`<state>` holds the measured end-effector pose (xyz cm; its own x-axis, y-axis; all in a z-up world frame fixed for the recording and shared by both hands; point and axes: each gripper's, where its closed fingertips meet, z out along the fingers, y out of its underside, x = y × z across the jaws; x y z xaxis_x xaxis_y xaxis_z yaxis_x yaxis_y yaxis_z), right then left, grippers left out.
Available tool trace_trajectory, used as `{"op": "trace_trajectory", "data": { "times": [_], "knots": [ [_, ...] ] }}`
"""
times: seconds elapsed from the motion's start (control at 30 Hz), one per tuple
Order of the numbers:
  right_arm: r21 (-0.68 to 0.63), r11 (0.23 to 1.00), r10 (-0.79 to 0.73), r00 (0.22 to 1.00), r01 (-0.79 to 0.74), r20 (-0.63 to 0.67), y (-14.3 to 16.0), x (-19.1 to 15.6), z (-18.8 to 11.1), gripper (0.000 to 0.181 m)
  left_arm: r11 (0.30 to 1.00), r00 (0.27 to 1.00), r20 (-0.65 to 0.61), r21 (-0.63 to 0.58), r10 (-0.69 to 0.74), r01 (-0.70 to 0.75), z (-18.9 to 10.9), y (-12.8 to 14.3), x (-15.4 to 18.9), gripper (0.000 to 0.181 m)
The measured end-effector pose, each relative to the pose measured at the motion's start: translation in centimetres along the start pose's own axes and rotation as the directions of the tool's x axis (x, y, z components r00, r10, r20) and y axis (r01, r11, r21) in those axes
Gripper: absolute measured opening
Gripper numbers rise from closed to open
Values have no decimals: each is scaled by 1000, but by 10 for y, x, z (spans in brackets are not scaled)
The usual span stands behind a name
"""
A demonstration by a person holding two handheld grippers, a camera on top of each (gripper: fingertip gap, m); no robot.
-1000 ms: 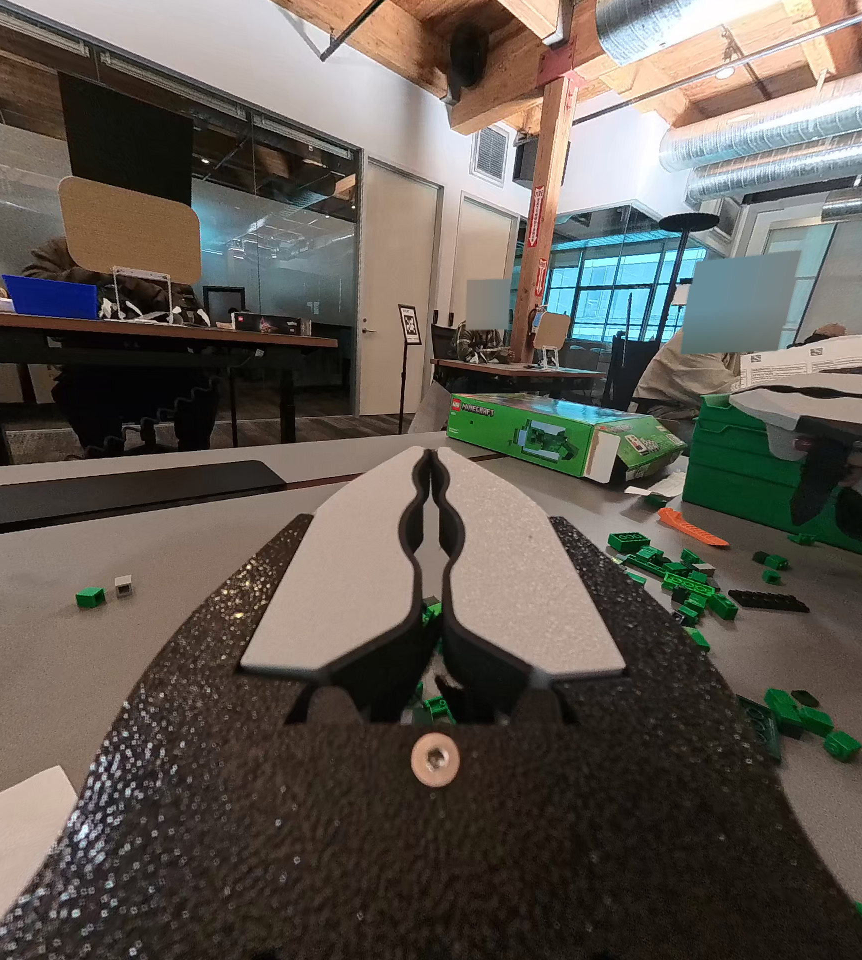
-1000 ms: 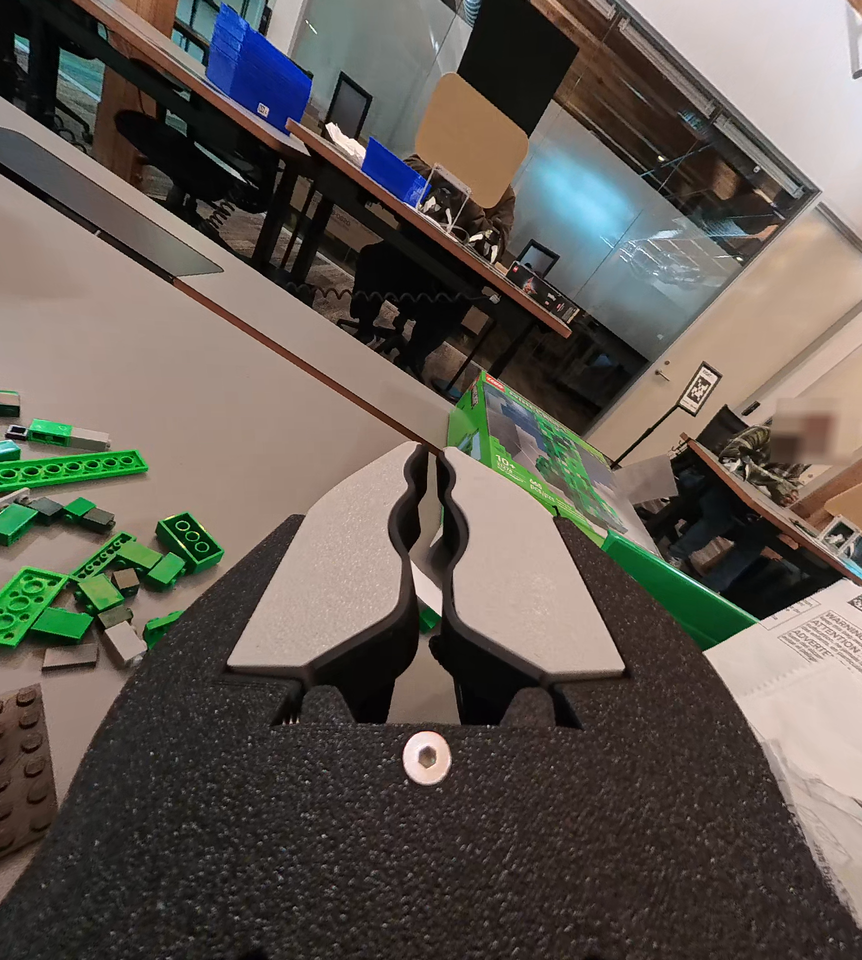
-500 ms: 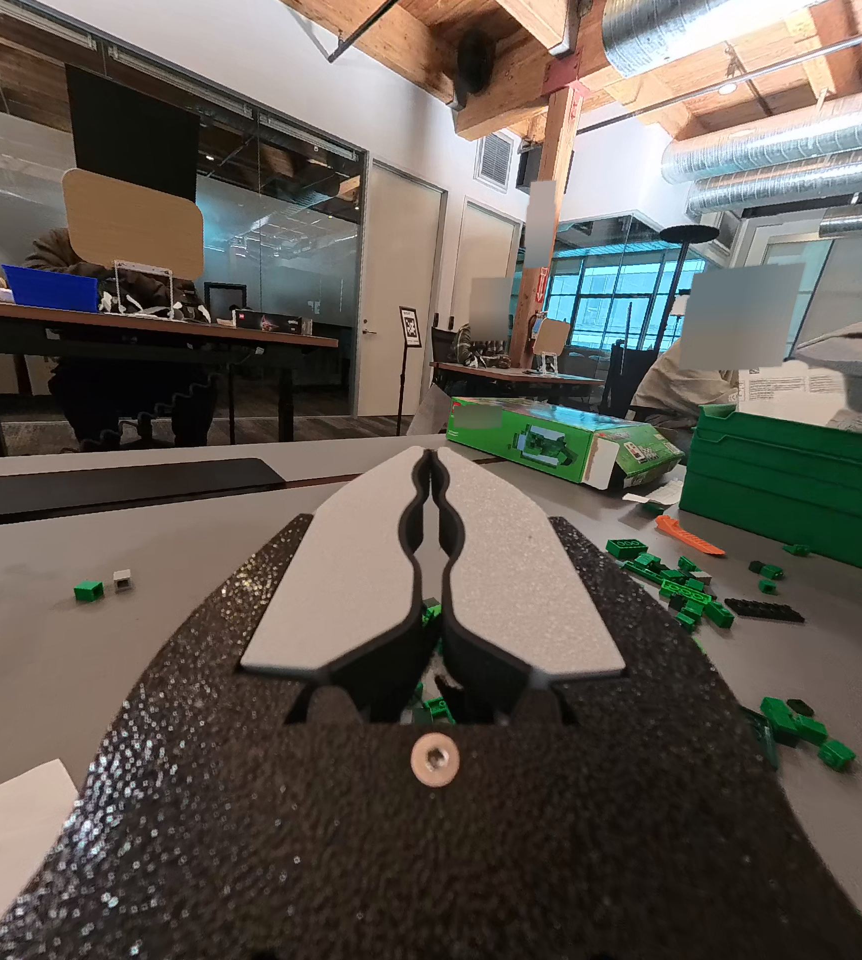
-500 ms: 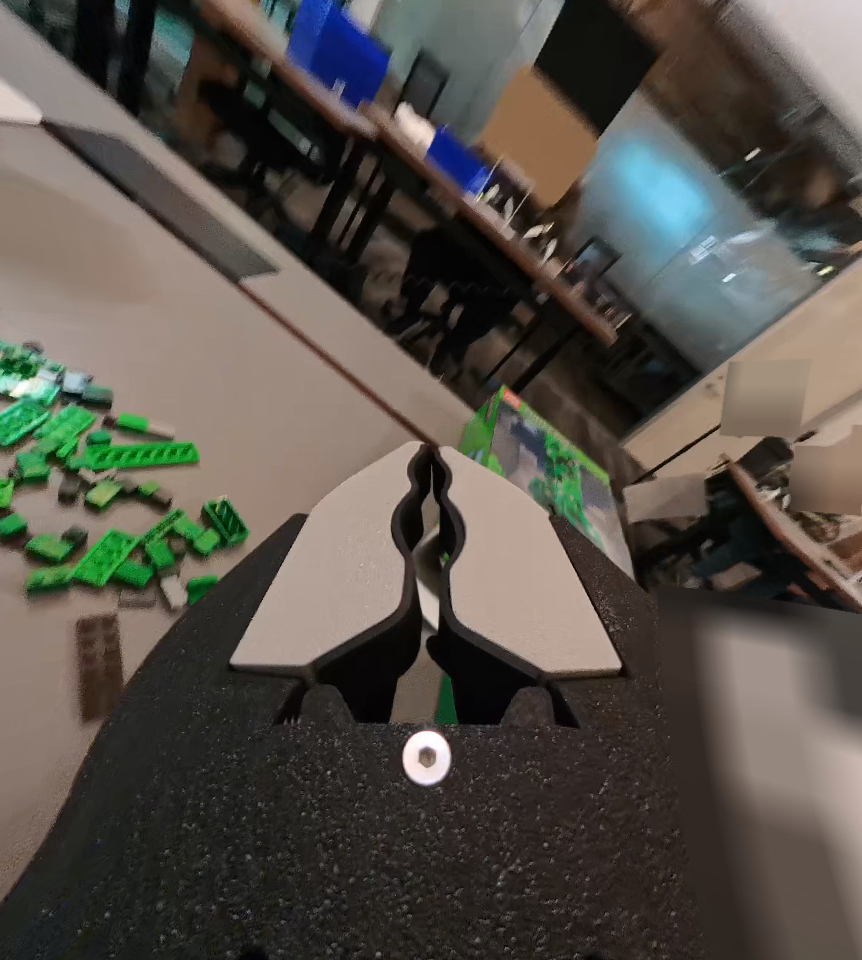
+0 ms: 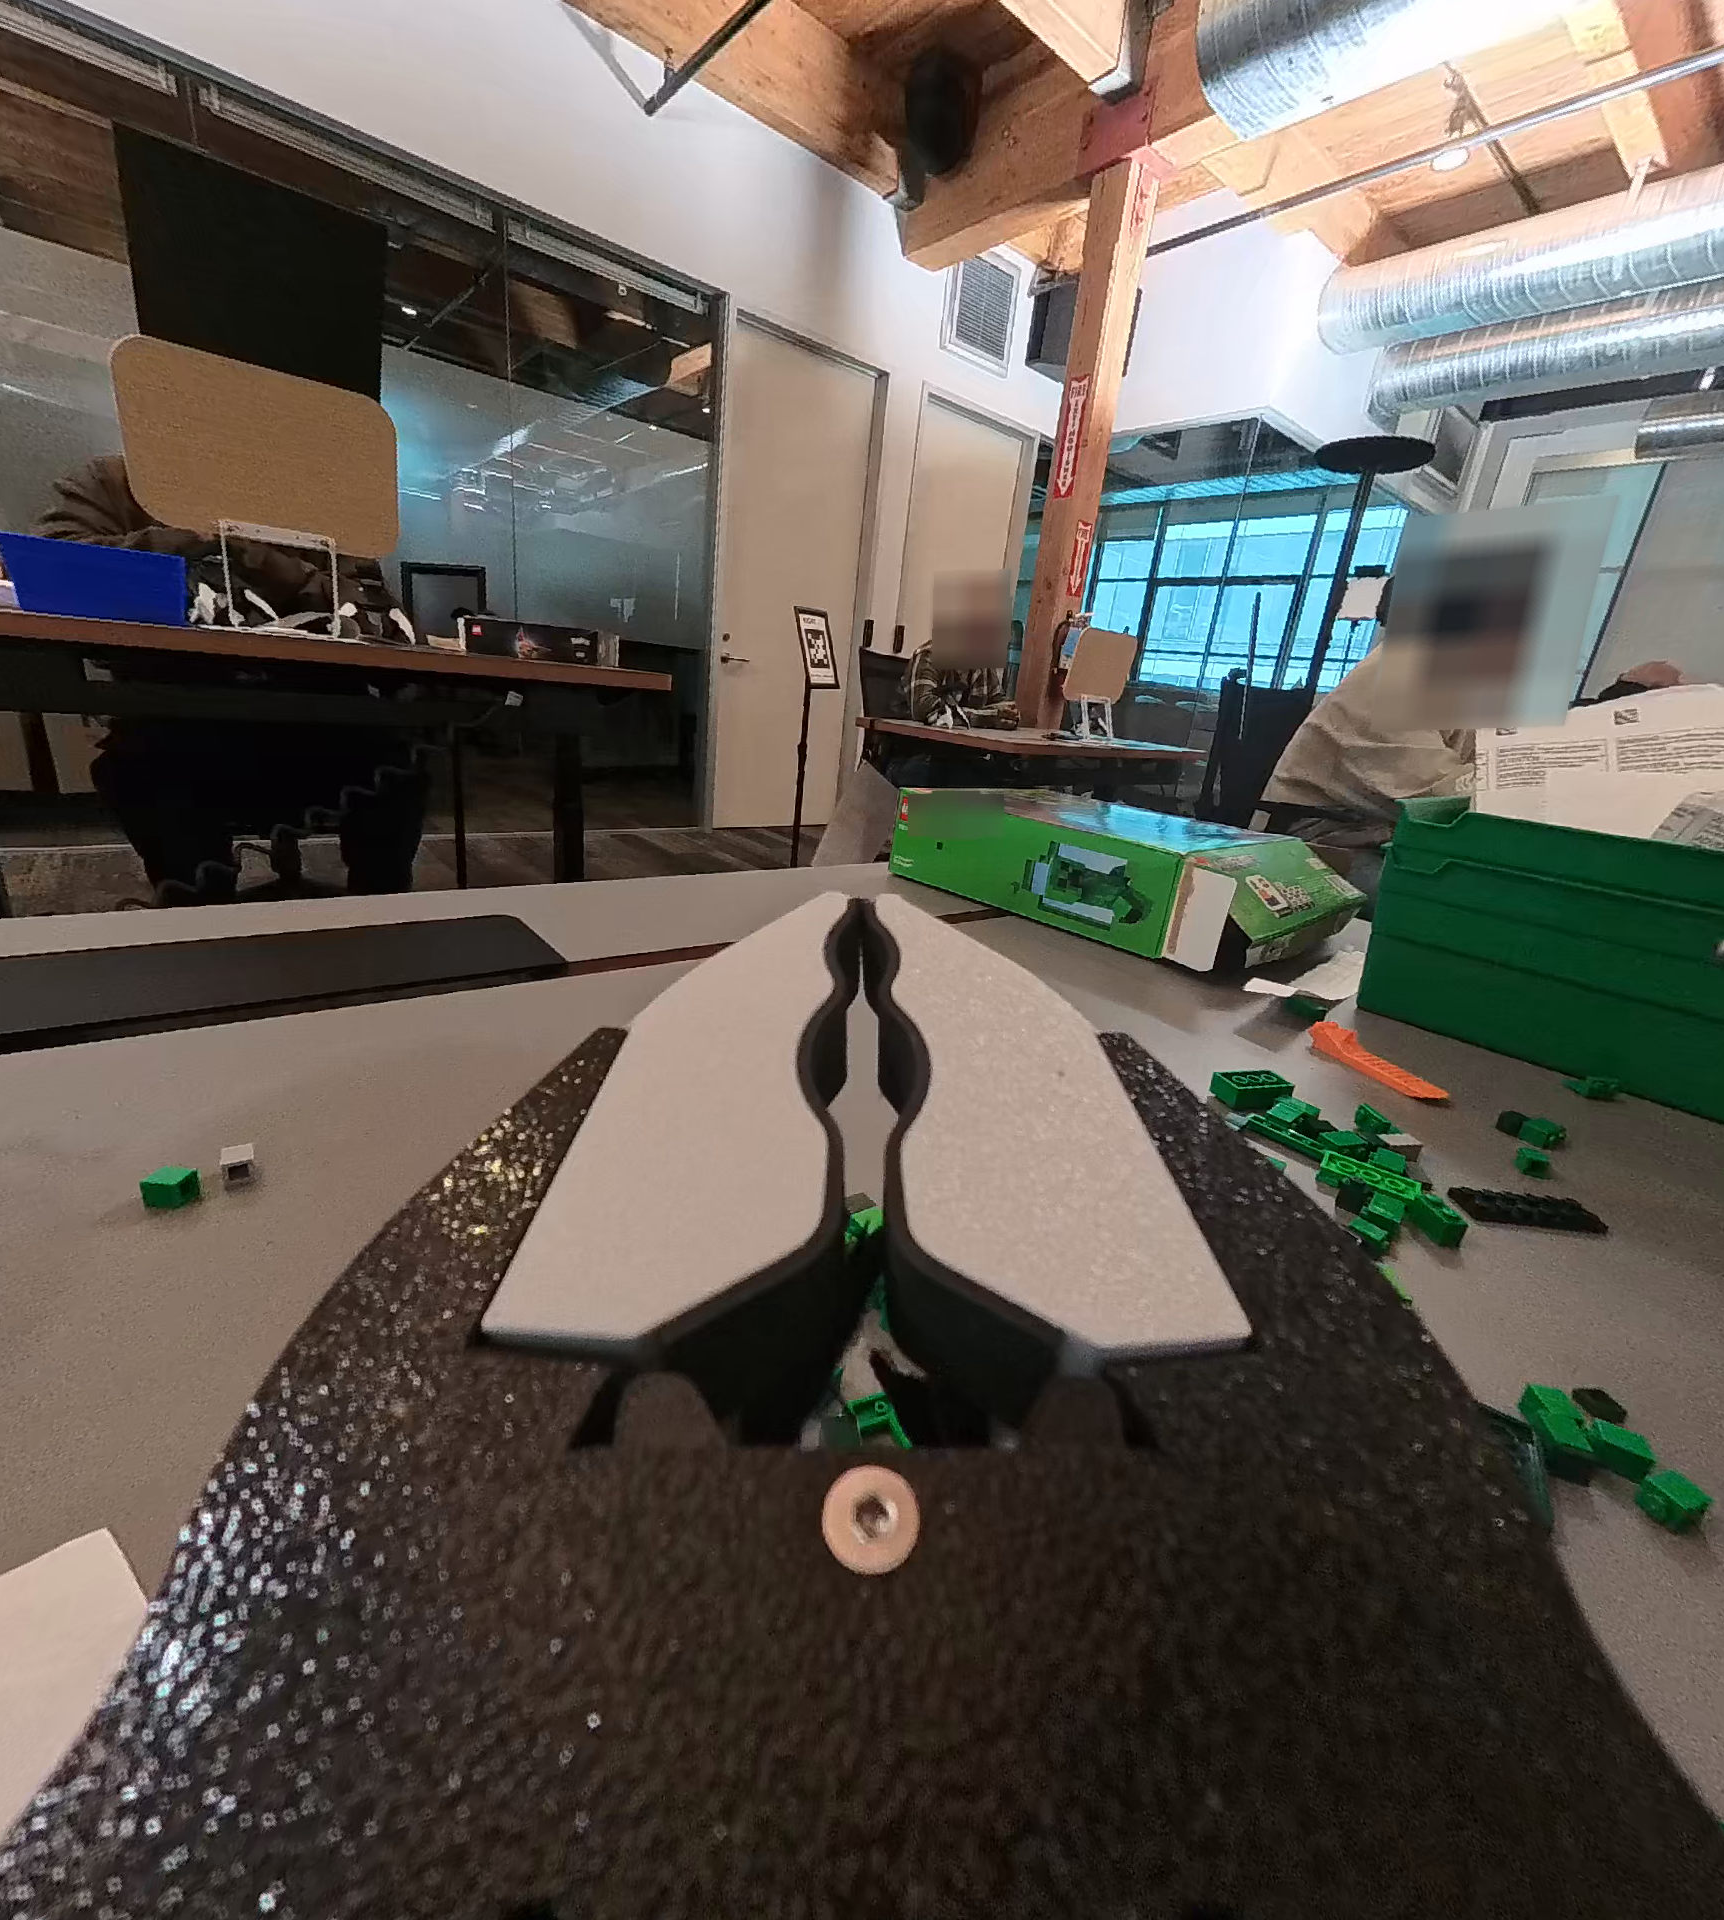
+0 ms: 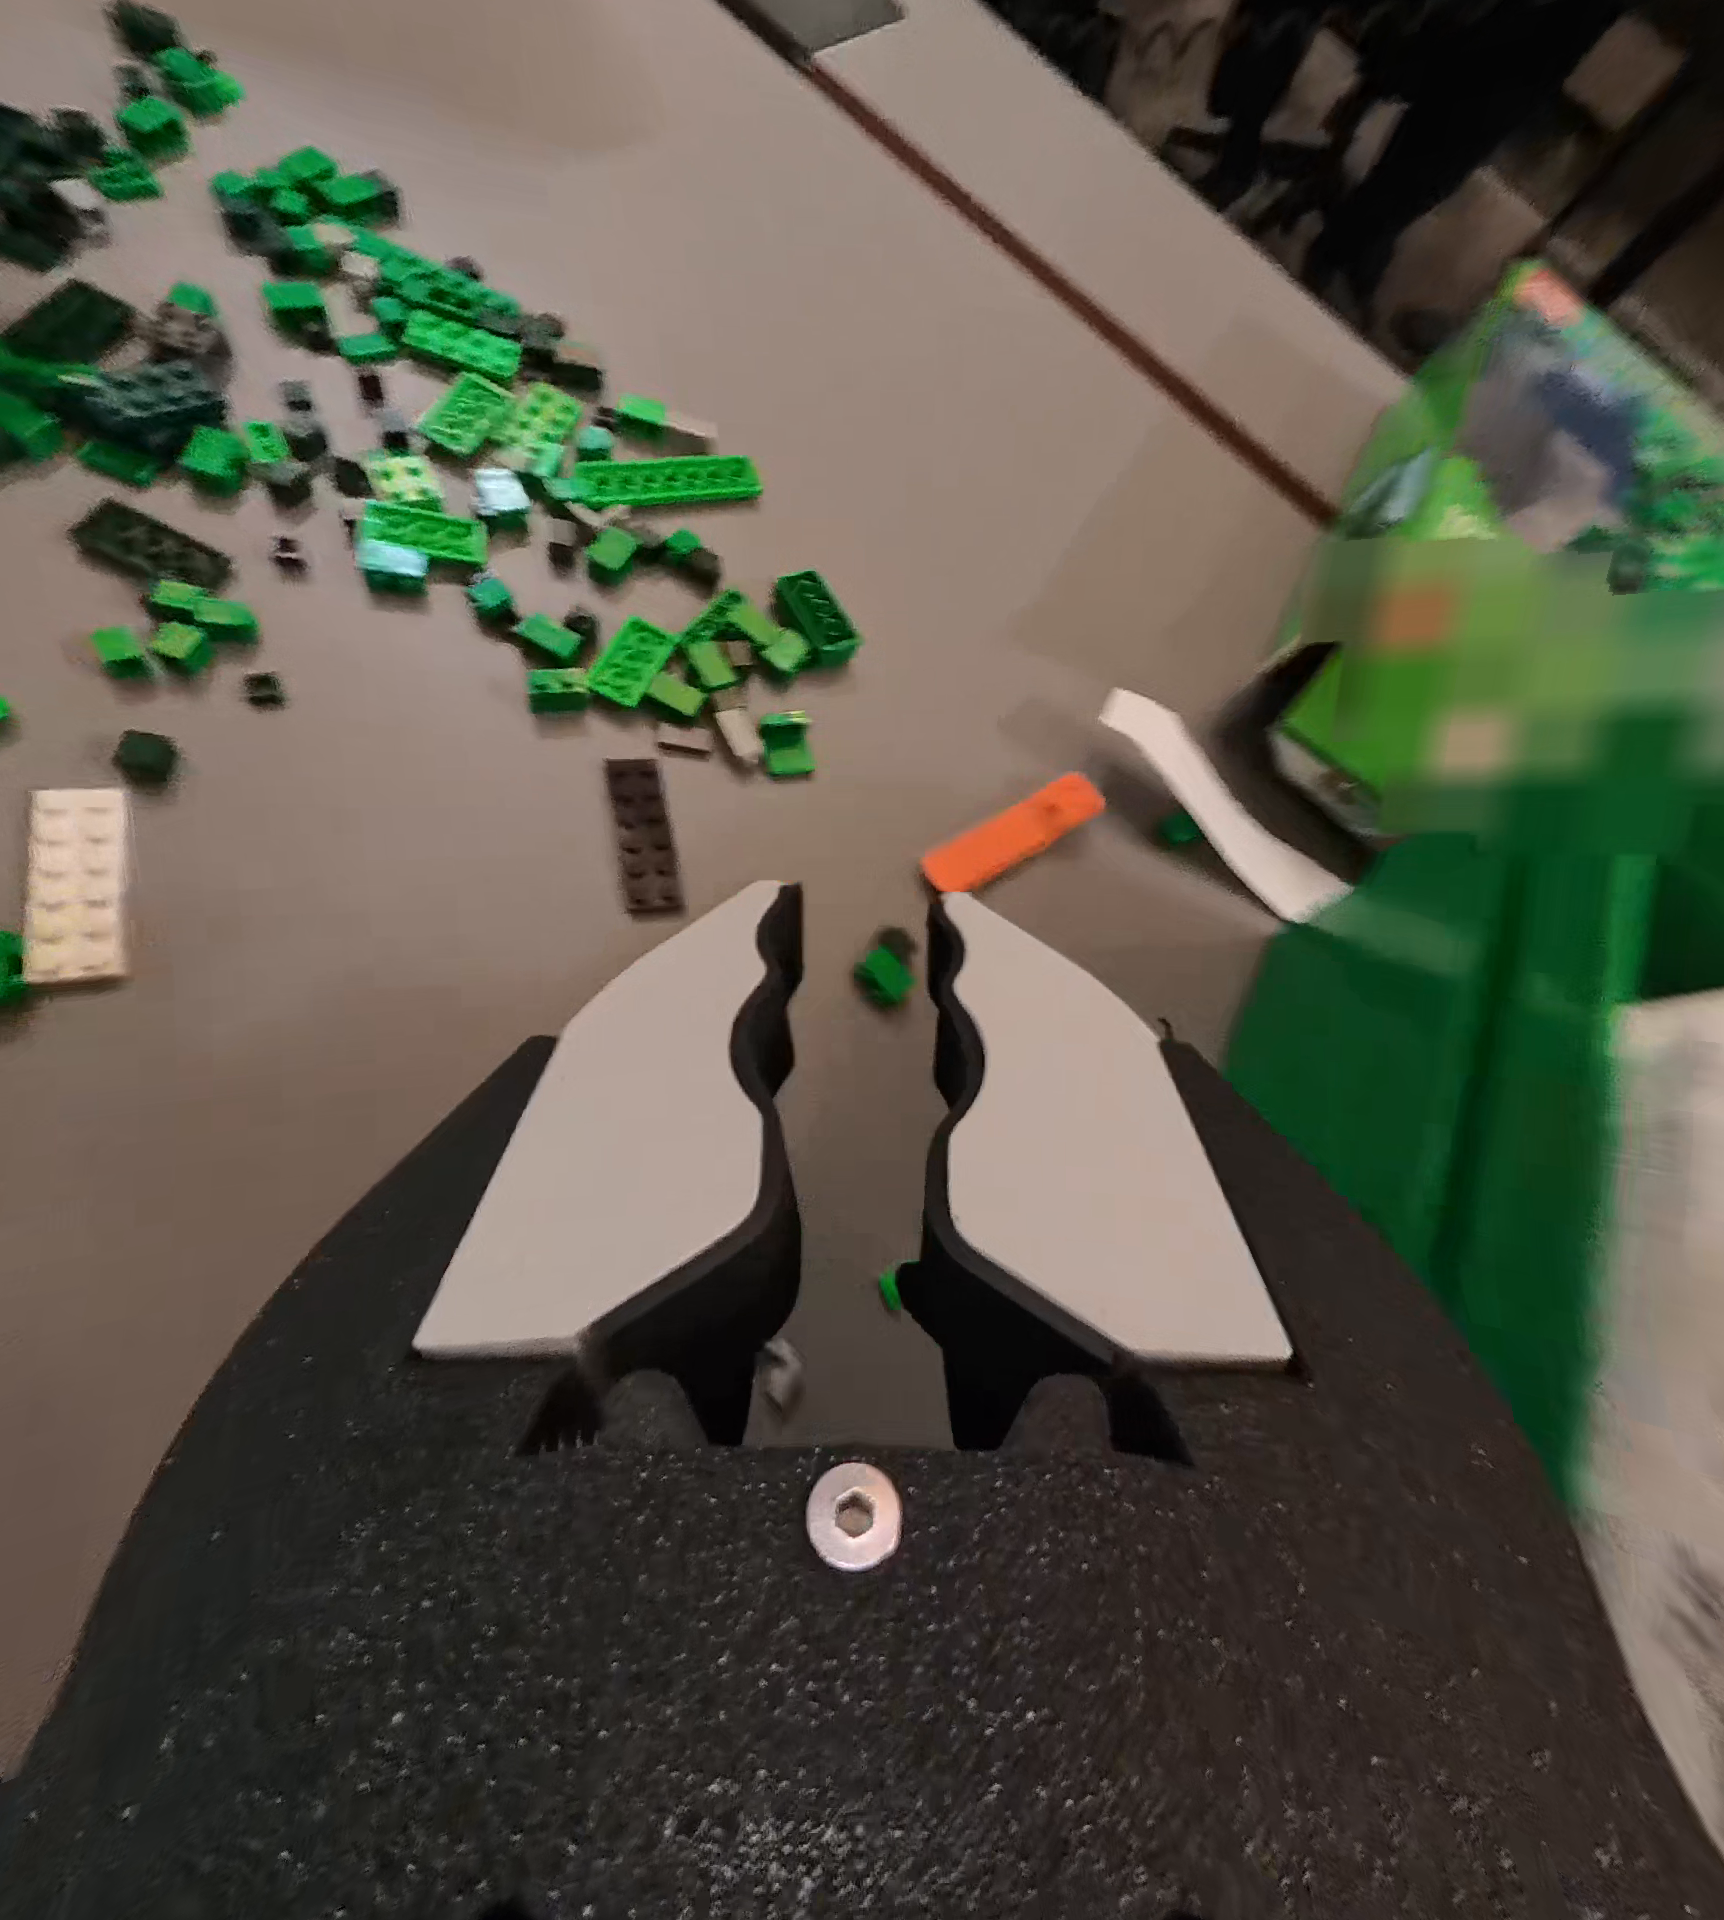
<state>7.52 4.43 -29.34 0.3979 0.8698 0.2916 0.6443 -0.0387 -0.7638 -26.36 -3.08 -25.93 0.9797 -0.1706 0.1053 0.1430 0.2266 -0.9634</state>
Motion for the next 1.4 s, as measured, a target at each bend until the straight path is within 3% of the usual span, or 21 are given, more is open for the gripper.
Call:
{"op": "trace_trajectory", "data": {
  "times": [0.1, 0.27, 0.4, 0.57, 0.83, 1.1, 1.4],
  "knots": [
    [42, 999, -21, 984, 14, 175, -8, -26, 30, 32, 1000, 1000, 0, 0, 0, 0, 0, 0, 0, 0],
    [11, 992, -119, 930, 123, 349, -18, -42, 82, 39, 1000, 1000, 0, -4, -8, 8, 0, 0, -1, 0],
    [5, 995, -92, 921, 97, 377, -32, -28, 117, 36, 1000, 1000, 1, -5, -12, 12, 0, 1, -1, 0],
    [-111, 985, -82, 922, 133, 378, -25, -9, 151, 29, 1000, 1000, 1, -8, -11, 11, 1, 1, -1, 0],
    [-195, 964, -78, 890, 183, 450, -14, -14, 166, 20, 1000, 1000, 0, -10, -25, 25, 1, 1, -2, 0],
    [-231, 958, -73, 922, 171, 380, -10, 8, 159, 16, 999, 999, -1, -13, -33, 33, 1, 2, -3, 0],
    [-202, 967, -71, 928, 154, 367, -10, 9, 150, 21, 999, 1000, -4, -15, -30, 30, 2, 2, -3, 0]
  ]
}}
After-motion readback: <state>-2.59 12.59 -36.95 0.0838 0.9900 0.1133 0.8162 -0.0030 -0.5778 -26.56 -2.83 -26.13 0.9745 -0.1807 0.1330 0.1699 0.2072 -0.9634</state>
